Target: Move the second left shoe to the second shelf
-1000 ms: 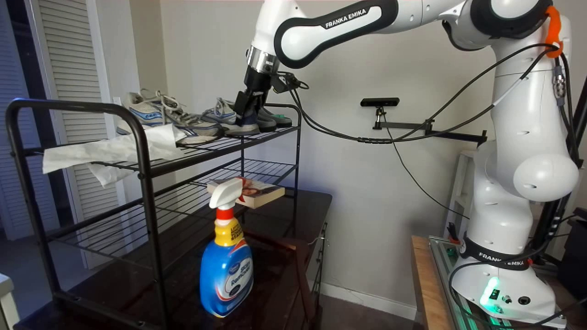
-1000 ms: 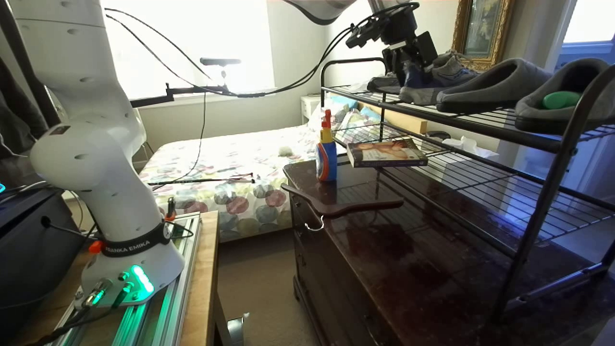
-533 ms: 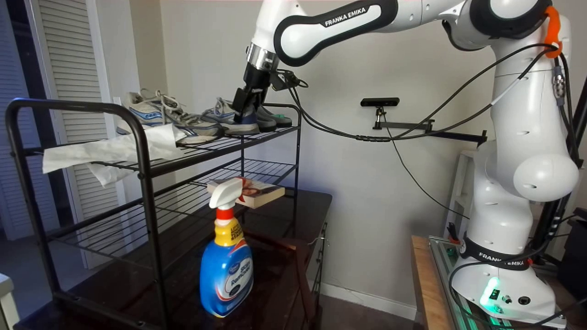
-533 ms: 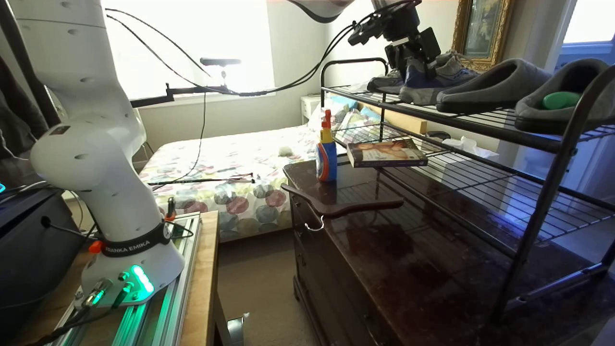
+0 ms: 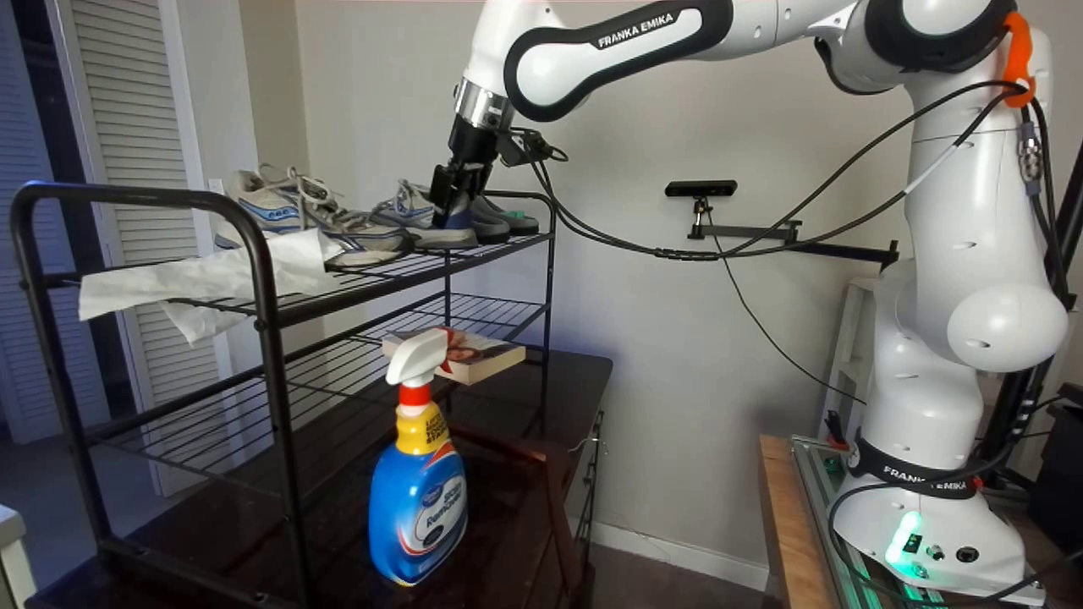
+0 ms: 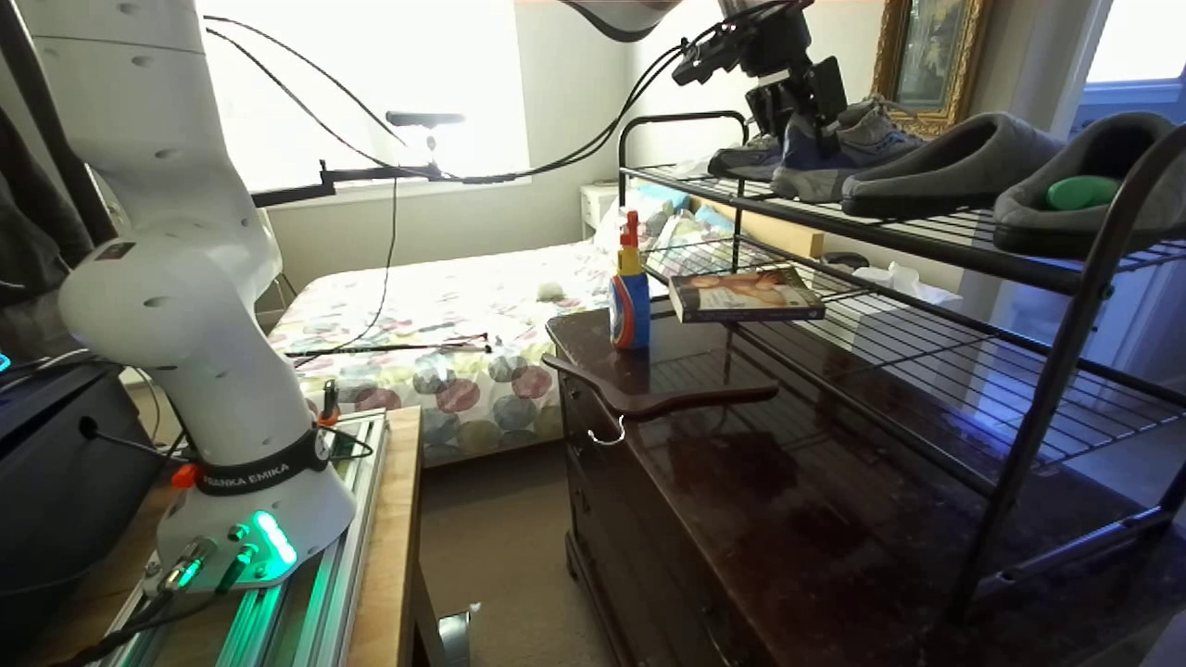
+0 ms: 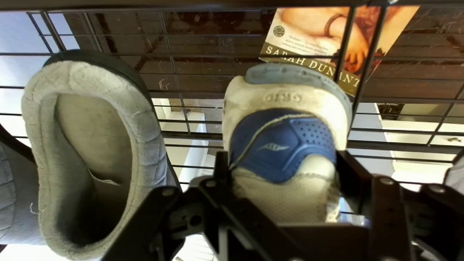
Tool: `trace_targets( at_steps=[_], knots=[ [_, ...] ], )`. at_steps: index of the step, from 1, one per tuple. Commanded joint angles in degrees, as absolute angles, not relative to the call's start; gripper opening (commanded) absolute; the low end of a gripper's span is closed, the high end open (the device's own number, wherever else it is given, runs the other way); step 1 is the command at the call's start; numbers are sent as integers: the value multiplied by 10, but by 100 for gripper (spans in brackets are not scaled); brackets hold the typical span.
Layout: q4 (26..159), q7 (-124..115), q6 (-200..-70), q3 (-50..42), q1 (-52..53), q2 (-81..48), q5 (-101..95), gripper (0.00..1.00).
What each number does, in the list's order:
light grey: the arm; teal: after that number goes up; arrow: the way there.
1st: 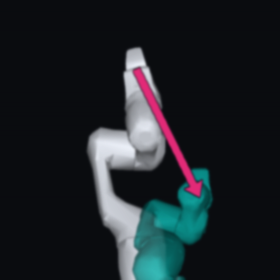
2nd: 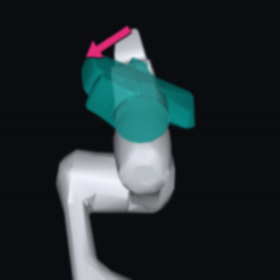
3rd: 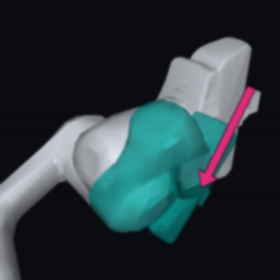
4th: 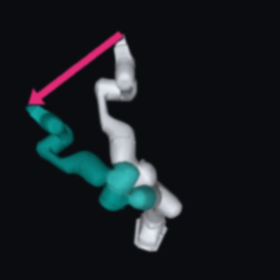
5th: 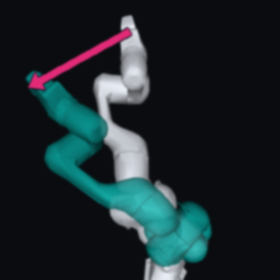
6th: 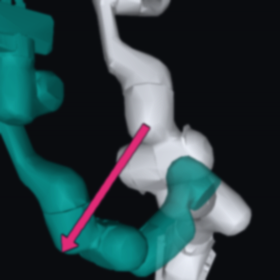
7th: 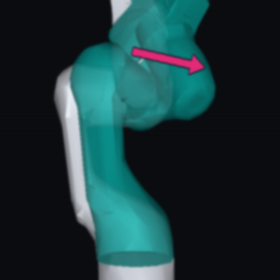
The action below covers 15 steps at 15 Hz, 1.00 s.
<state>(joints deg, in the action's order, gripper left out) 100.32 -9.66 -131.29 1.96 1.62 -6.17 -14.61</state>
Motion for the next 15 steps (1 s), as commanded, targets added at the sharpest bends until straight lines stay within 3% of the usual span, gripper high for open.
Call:
trace_targets(
  at_steps=[1, 15],
  knots=[
    [1014, -84, -1290, 18, 21, -34, -126, 48],
    [1187, -33, -1287, 24, 19, 195, -122, 48]
  ],
)
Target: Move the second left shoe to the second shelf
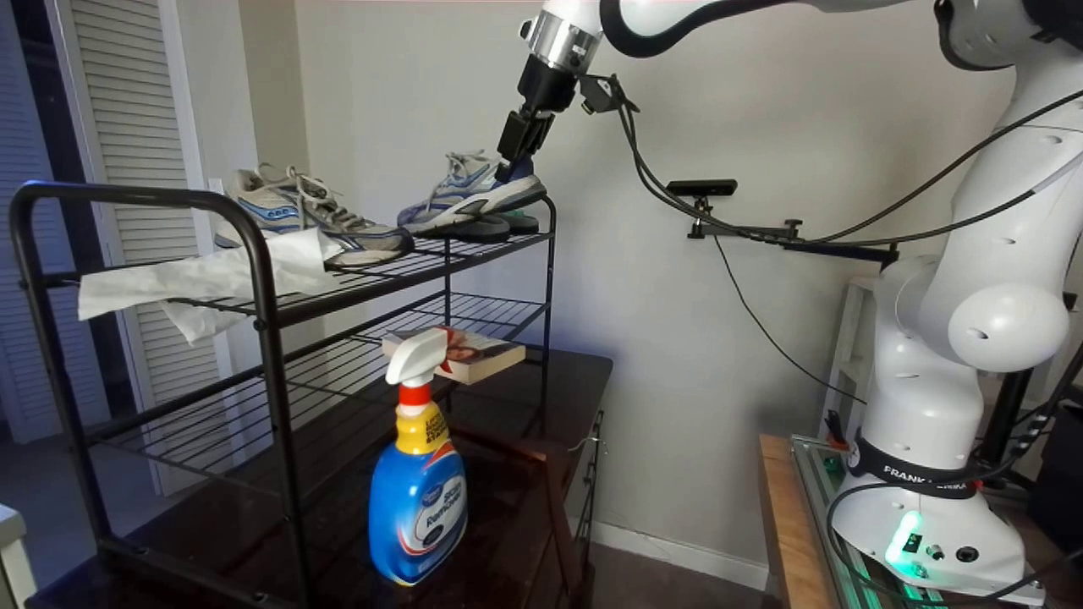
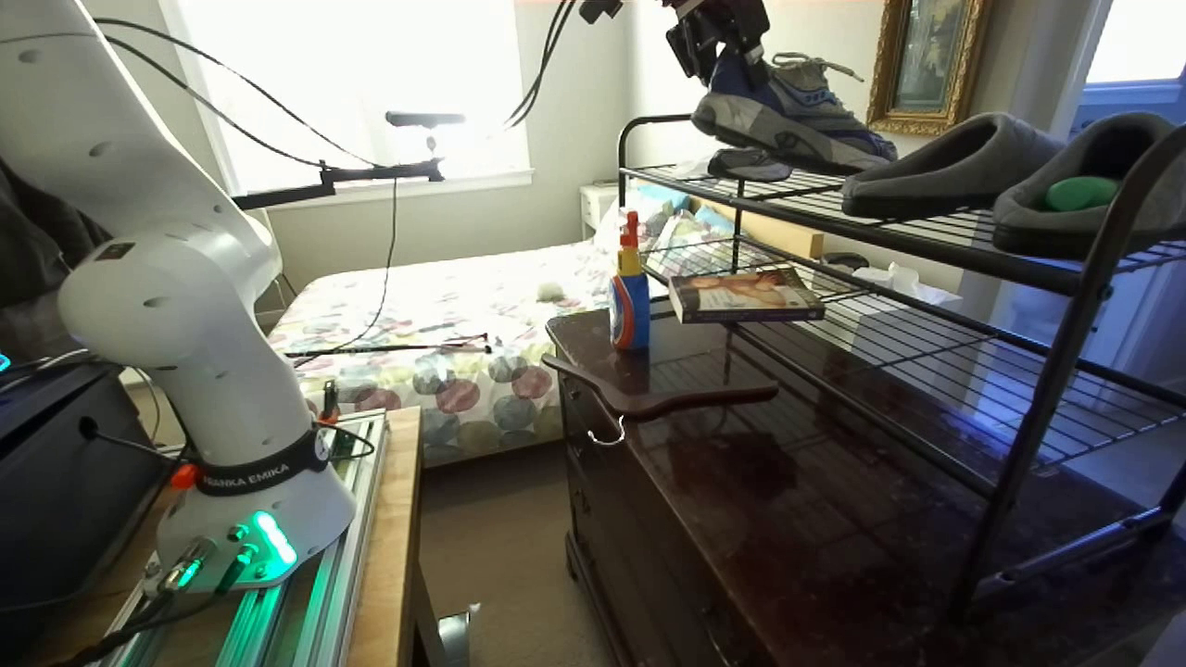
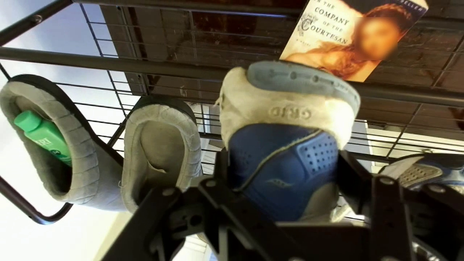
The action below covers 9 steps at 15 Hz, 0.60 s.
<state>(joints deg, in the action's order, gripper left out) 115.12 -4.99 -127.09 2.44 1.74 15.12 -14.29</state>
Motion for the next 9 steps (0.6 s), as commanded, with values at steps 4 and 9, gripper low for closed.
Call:
trace_targets(
  at_steps=[4, 9],
  knots=[
    [1242, -1, -1279, 17, 21, 272, -110, 48],
    [1301, 15, -1266, -2, 19, 379, -96, 48]
  ],
)
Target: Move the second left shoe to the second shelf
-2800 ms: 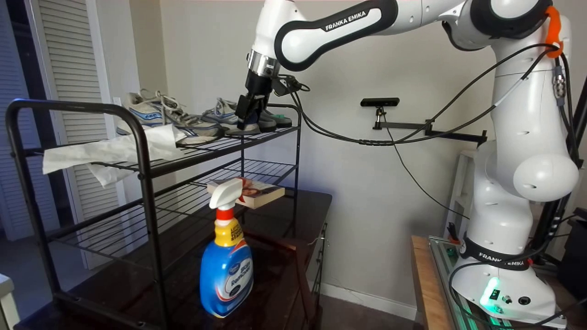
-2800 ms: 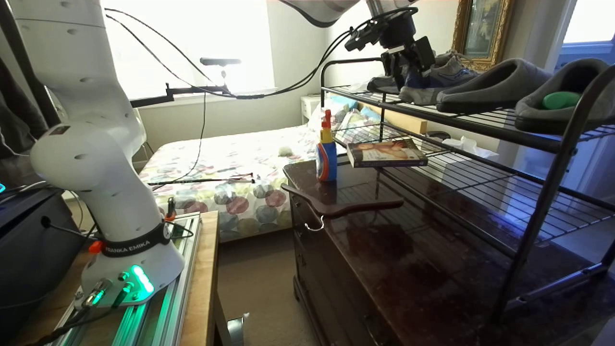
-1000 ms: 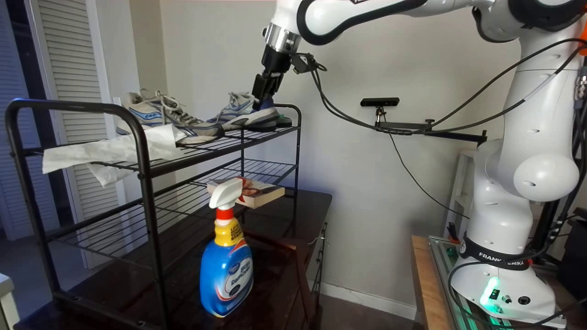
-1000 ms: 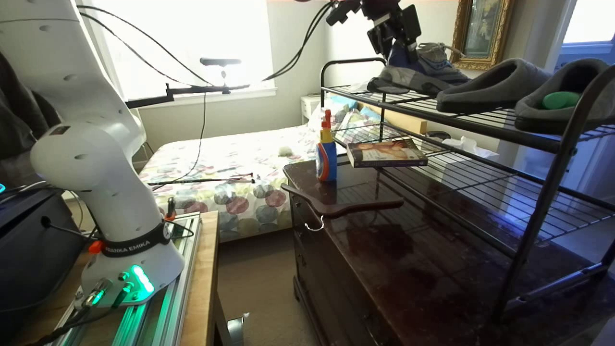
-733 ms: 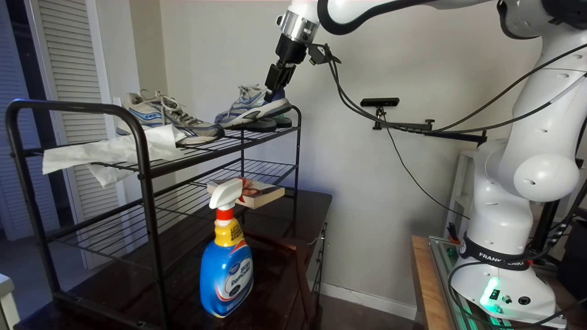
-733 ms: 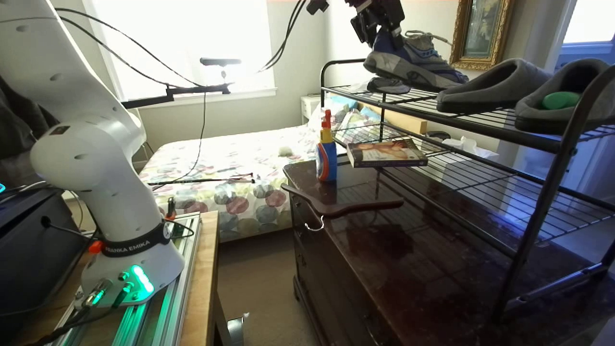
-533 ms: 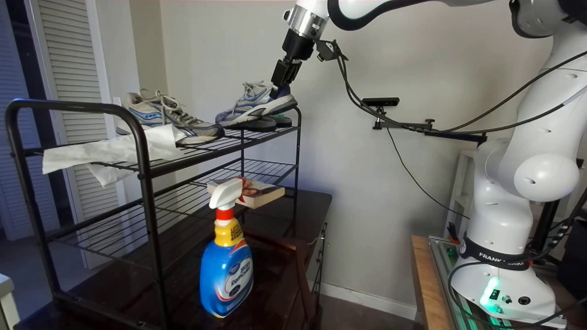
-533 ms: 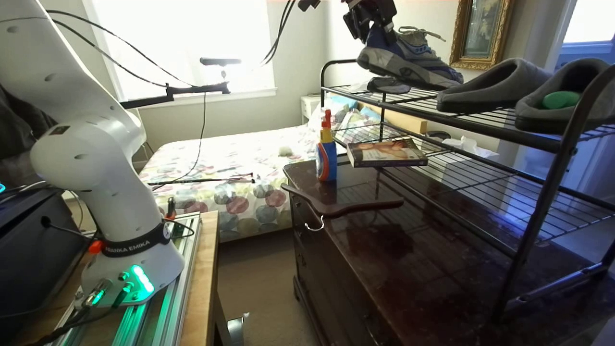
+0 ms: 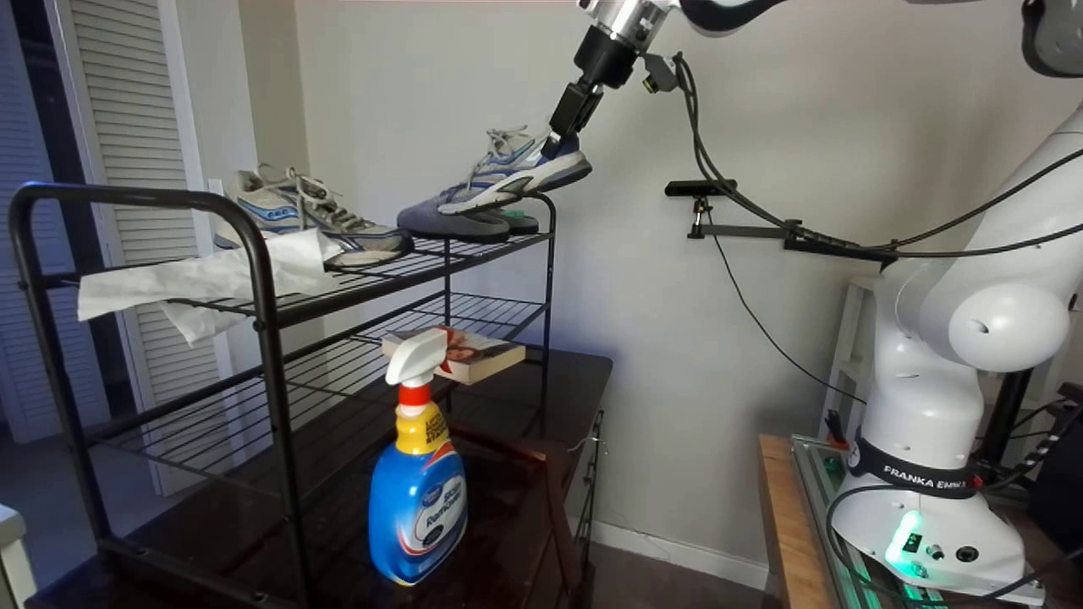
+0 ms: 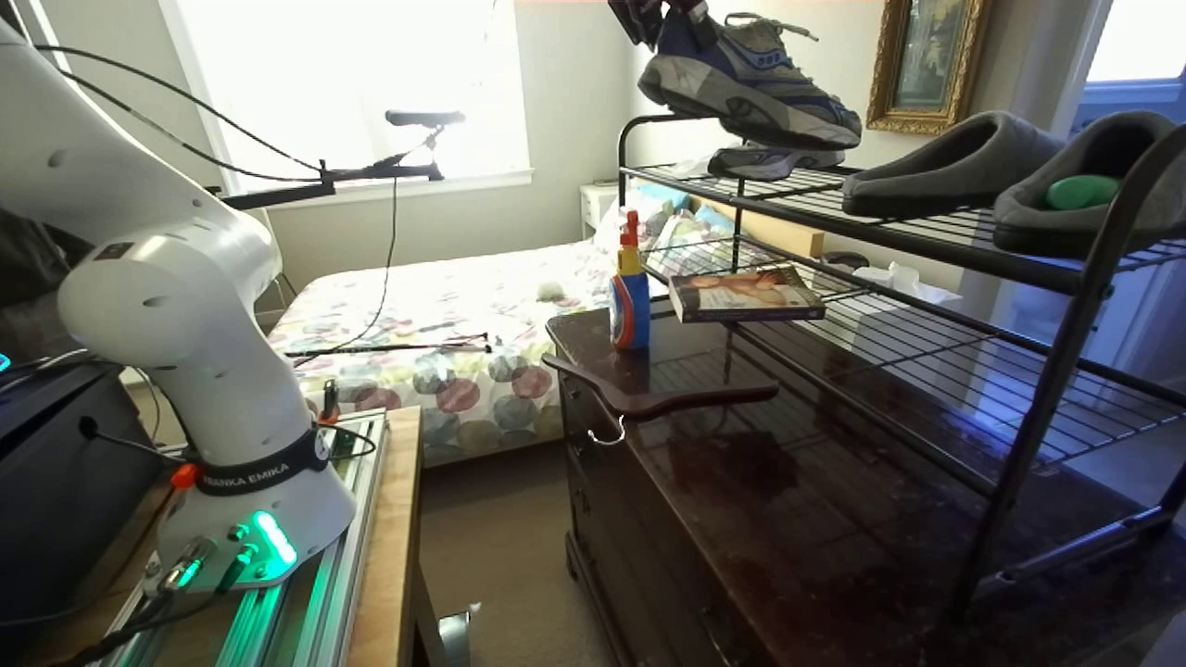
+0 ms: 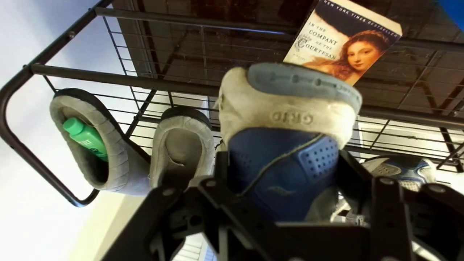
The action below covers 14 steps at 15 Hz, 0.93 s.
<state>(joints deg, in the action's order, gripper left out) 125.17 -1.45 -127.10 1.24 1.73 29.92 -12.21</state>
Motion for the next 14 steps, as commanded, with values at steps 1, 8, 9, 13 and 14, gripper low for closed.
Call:
trace_targets(
  at_steps=[1, 8, 9, 13, 14],
  knots=[
    [1309, 25, -1243, -8, 20, 397, -92, 48],
    [1328, 71, -1077, -35, 14, 459, -85, 48],
    [1328, 77, -1057, -38, 15, 460, -86, 48],
    [1330, 93, -1011, -42, 15, 452, -92, 48],
    [1339, 90, -1023, -40, 13, 451, -97, 48]
  ],
)
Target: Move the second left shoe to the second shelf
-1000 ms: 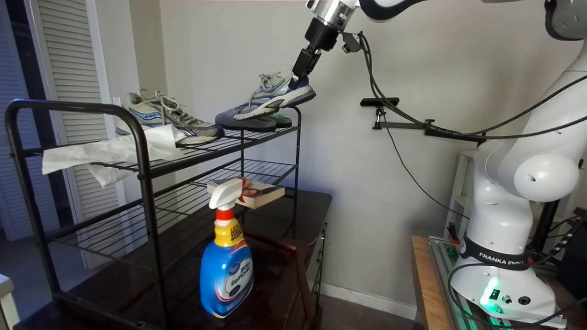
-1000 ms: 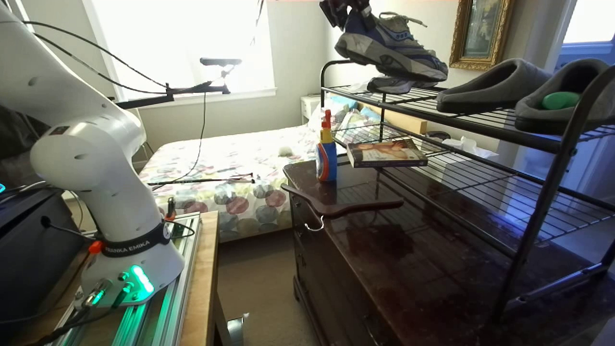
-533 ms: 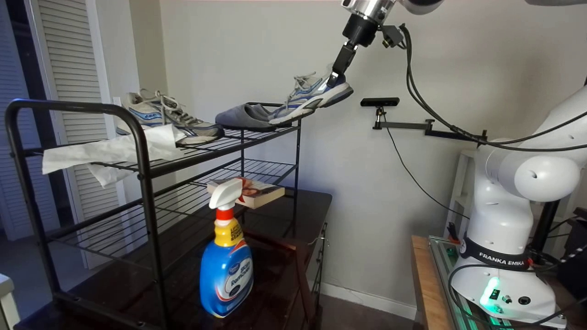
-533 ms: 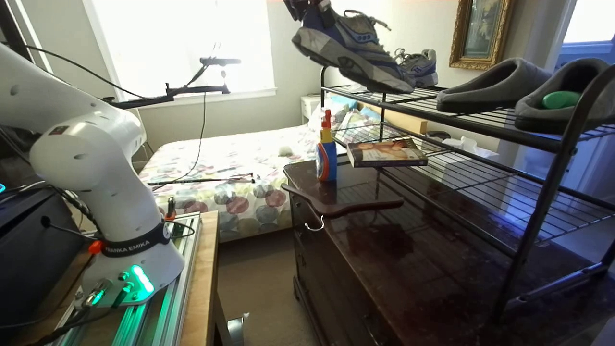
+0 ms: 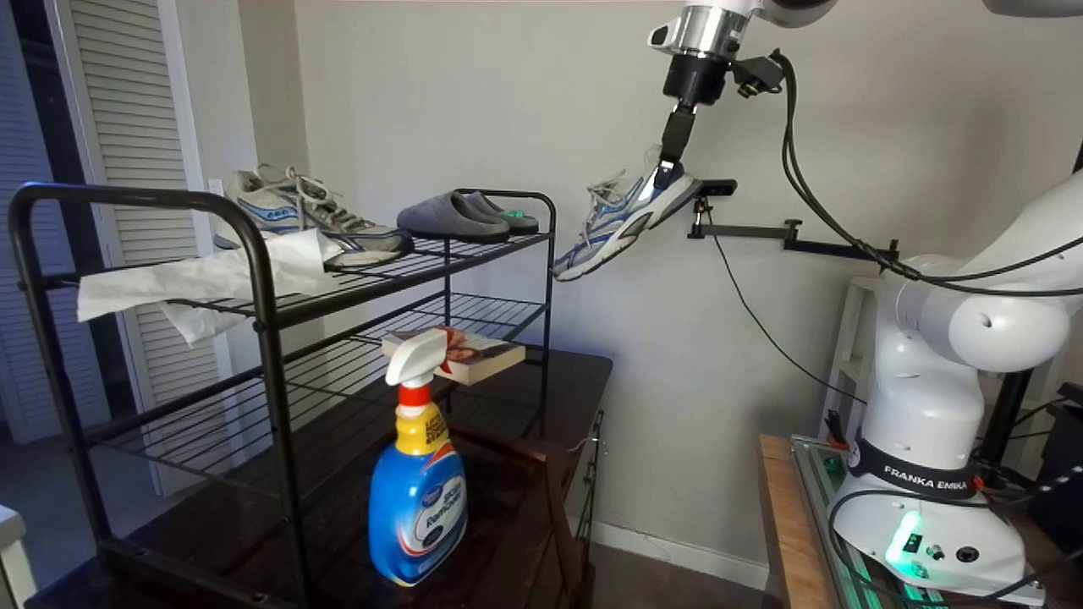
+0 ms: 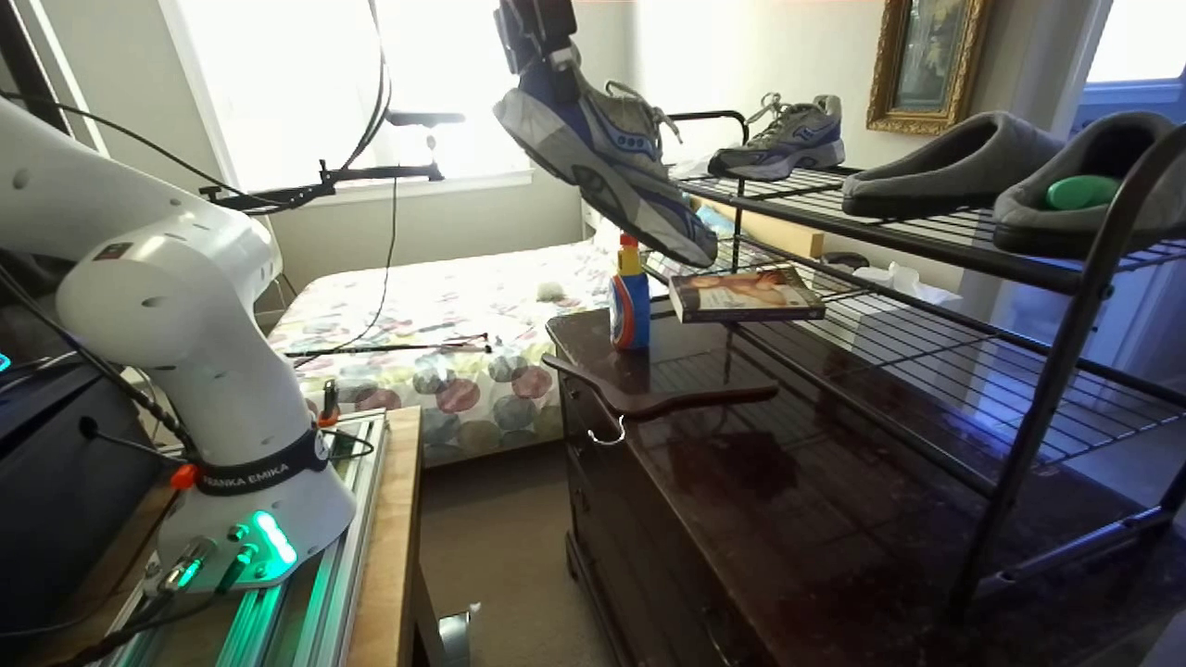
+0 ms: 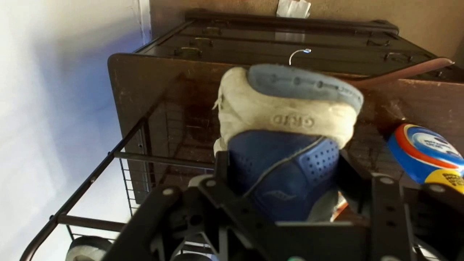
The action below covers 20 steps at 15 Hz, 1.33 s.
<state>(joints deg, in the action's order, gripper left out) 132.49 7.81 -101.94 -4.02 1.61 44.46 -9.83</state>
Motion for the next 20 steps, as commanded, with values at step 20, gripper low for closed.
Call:
trace_targets(
  at_steps=[20],
  knots=[
    [1460, 93, -1157, -123, -26, 454, -31, 48]
  ],
)
